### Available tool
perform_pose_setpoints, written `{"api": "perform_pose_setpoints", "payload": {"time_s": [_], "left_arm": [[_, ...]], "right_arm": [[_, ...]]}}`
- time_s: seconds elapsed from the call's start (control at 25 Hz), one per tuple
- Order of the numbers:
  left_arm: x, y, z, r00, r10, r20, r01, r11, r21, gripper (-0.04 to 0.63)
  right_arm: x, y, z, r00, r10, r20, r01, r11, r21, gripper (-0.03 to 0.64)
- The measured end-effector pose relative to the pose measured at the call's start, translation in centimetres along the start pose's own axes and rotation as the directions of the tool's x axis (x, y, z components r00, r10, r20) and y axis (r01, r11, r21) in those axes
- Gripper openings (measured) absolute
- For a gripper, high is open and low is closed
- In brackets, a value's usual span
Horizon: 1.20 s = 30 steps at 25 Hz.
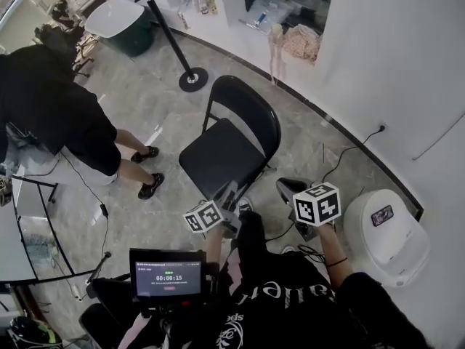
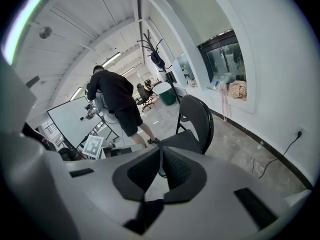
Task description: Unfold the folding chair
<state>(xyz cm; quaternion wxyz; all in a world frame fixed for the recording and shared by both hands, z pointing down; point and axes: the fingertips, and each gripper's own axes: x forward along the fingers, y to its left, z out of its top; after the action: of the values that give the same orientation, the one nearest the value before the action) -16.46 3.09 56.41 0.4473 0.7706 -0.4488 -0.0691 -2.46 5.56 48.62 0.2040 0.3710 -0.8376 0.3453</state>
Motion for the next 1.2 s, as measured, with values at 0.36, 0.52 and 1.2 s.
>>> {"api": "perform_pose_setpoints", "payload": {"time_s": [0.36,0.52,1.2], "left_arm": [[-3.4,-10.3,-9.9,0.998,-0.055,0.043,0.052,0.997,0.065,0.003],[-4.2,-13.0,-13.6,0.999,-0.025,0.034,0.022,0.997,0.072,0.003],[-9.5,-17.4,-15.5,1.000,0.009,-0.019,-0.004,0.971,0.239,0.003]], "right_arm": [[-10.3,2.9,-9.0,0.998,0.065,-0.004,-0.065,0.993,-0.101,0.025],[-13.0,3.1,-11.6,0.996,0.089,0.004,-0.088,0.992,-0.090,0.025],[-13.5,6.9,-15.4,0.989,0.143,-0.021,-0.145,0.984,-0.104,0.023]]}}
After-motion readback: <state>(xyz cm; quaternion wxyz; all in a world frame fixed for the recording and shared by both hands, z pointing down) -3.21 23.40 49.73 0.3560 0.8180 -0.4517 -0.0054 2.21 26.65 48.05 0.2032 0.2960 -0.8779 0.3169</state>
